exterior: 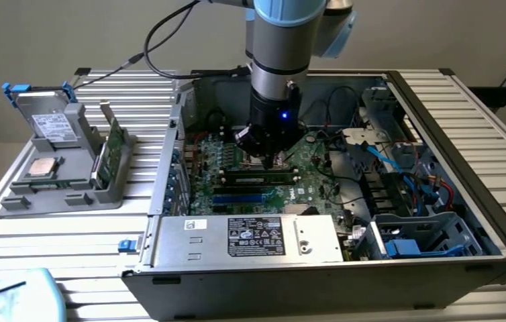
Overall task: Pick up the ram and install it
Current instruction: 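Press down the ram until it locks into place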
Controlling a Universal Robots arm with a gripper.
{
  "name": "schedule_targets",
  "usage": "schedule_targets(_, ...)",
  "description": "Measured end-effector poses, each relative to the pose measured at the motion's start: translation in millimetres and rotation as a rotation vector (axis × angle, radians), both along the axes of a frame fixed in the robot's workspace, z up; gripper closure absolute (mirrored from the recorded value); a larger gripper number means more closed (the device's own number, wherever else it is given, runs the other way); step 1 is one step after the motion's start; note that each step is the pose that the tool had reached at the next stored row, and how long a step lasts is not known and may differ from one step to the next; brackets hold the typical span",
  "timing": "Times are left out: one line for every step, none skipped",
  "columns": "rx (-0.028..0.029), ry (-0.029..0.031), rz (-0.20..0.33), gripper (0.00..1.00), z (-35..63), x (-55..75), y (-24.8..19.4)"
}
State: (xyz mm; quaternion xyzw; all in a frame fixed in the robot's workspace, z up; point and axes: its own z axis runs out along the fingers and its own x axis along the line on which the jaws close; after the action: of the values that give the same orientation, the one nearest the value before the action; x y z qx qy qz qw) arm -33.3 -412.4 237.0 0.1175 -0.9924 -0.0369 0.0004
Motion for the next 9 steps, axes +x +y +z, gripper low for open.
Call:
schedule_targets(0.0, 0.0, -0.015, 0.89, 0.0, 0.0, 0.0)
schedule_targets(0.0001, 0.0, -0.03, 0.89, 0.0, 0.0, 0.0)
schedule_targets(0.0, 0.0001, -0.045, 0.89, 0.0, 0.0, 0.0)
schedule_targets(0.0, 0.0, -0.059, 0.89, 0.0, 0.0, 0.0)
schedule_targets(0.0, 0.0001, -0.075, 0.89, 0.0, 0.0, 0.0)
schedule_targets(0.0, 0.0, -0.09, 0.89, 0.0, 0.0, 0.0)
schedule_targets(0.0, 0.0, -0.104, 0.89, 0.0, 0.0, 0.0)
schedule_targets(0.0, 0.0, -0.12, 0.89, 0.0, 0.0, 0.0)
schedule_targets(0.0, 0.0, -0.134, 0.89, 0.0, 0.0, 0.0)
